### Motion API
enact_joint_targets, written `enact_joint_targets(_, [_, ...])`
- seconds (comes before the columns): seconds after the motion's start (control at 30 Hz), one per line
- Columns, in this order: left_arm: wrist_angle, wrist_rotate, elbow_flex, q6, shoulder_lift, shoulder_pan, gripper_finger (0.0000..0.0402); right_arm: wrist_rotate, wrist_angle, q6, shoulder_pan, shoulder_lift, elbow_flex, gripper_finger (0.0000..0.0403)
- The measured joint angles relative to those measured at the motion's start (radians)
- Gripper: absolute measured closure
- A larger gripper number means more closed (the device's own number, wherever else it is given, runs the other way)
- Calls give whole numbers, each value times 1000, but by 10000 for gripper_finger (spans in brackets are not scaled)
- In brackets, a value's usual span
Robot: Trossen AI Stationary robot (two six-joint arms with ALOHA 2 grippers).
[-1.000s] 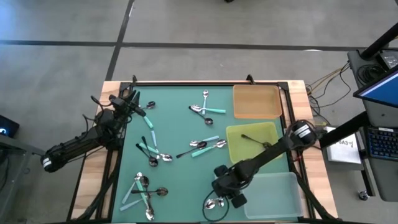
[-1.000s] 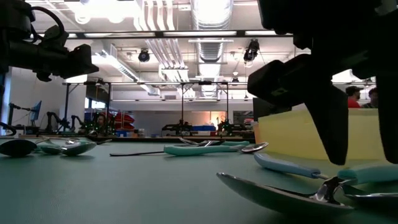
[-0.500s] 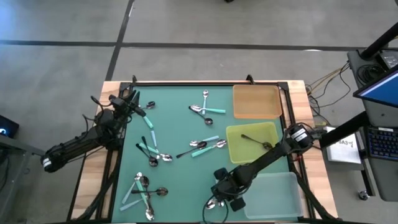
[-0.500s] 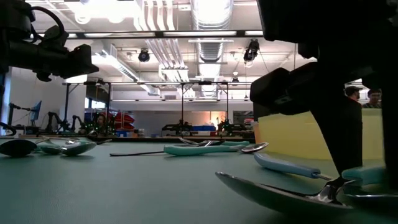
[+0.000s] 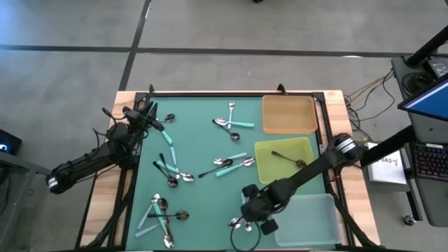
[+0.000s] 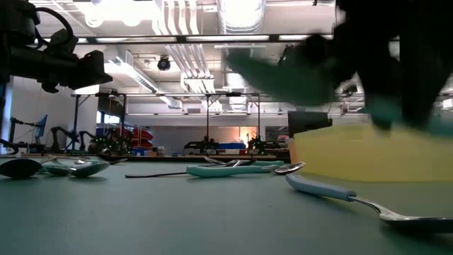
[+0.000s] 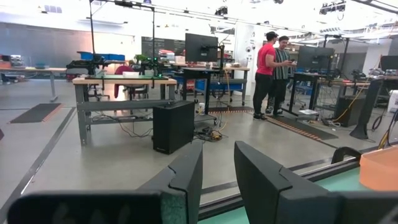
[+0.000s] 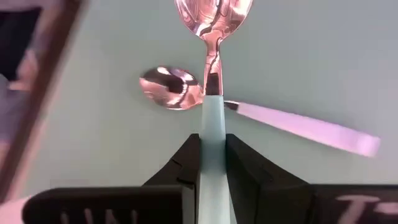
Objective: Sort silverware by color (type)
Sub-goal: Put the green spoon into the transparent bin, then put the blue spoon into the orange bin
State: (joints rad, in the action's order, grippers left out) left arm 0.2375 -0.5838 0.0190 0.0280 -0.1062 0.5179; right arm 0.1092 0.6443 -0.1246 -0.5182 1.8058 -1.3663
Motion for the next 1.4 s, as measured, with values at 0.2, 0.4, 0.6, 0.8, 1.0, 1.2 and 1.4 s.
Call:
enact_joint_targets(0.2, [-1, 0, 0, 0, 0, 0, 325, -84, 154, -134, -29, -174, -1, 364])
enact_joint_targets(0.4, [0, 0, 0, 0, -2, 0, 325, -153, 294, -368, -164, -298, 41, 364])
enact_joint_targets(0.6, [0, 0, 0, 0, -3, 0, 325, -208, 301, -594, -338, -331, 137, 364])
enact_joint_targets(0.8, [0, 0, 0, 0, -3, 0, 325, -213, 304, -800, -443, -324, 264, 364])
enact_joint_targets(1.0, [0, 0, 0, 0, -3, 0, 325, -171, 302, -939, -461, -328, 298, 291])
enact_joint_targets(1.2, [0, 0, 0, 0, -3, 0, 325, -129, 363, -932, -457, -330, 222, 212])
enact_joint_targets(1.4, [0, 0, 0, 0, -3, 0, 325, -430, 369, -783, -395, -331, 133, 203])
